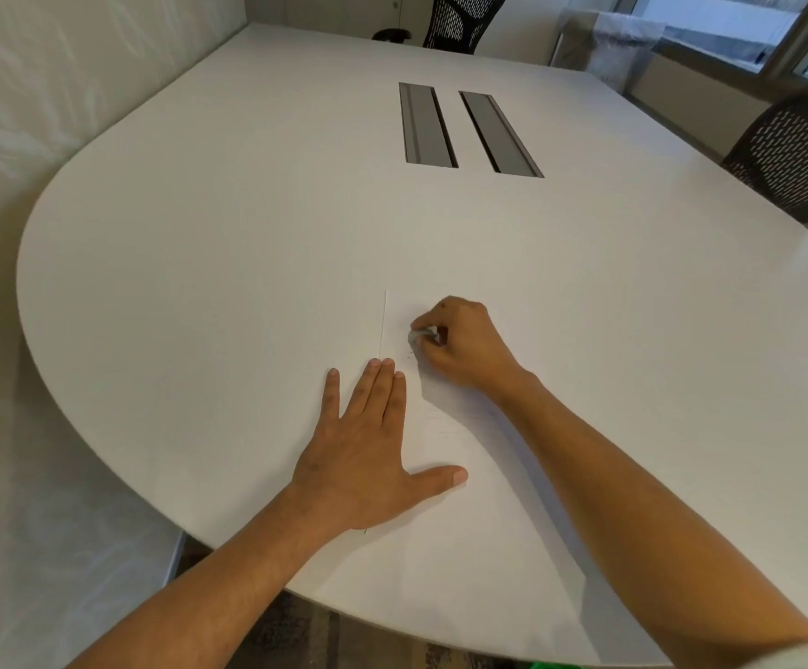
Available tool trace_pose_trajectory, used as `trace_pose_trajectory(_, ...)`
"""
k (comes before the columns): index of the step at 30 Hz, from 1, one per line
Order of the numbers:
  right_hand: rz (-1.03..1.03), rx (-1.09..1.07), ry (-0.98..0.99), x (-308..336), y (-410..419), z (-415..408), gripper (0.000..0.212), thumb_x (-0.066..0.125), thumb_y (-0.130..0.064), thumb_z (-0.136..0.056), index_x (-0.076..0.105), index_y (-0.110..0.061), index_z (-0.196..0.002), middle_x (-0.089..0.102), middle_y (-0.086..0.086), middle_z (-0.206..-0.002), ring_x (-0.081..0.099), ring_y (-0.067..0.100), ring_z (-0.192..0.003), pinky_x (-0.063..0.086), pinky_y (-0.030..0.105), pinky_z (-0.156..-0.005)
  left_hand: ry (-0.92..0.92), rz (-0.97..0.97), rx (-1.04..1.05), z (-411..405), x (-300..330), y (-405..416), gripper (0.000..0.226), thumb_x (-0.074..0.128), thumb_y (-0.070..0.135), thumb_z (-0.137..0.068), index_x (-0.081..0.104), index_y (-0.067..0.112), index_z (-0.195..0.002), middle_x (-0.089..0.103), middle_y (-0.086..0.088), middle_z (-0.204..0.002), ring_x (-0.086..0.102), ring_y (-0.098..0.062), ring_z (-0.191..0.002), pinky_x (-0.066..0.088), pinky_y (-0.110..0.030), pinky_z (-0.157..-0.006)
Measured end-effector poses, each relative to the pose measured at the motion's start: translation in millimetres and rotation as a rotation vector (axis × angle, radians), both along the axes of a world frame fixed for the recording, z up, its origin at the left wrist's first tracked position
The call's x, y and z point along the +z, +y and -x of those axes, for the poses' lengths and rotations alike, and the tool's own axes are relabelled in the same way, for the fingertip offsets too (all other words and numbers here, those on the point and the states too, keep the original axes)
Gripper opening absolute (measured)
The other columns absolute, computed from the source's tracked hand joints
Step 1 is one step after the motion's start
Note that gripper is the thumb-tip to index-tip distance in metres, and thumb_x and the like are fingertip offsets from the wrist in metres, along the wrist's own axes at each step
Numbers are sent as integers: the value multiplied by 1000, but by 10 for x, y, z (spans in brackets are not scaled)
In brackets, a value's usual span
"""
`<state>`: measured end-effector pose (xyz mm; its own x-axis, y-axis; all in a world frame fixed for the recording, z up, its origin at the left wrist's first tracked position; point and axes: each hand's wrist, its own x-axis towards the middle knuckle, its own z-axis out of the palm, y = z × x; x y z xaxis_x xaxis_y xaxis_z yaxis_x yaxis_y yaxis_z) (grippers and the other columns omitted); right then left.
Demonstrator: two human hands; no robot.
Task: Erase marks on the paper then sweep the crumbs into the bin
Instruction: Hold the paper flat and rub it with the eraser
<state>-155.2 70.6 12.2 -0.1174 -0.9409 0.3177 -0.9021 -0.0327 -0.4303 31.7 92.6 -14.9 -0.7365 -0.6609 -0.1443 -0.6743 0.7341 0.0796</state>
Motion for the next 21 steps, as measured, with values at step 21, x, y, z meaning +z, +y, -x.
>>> trace_pose_trajectory(21,-33,-117,-21,0,-101,53,16,57,-7,-81,73,-3,-78,72,10,-77,62,25,-72,53,39,-69,-13,3,10,12,-8,-9,121,-6,97,-61,-28,12,-144,-27,-6,-159,-30,-21,-144,-11,-57,-115)
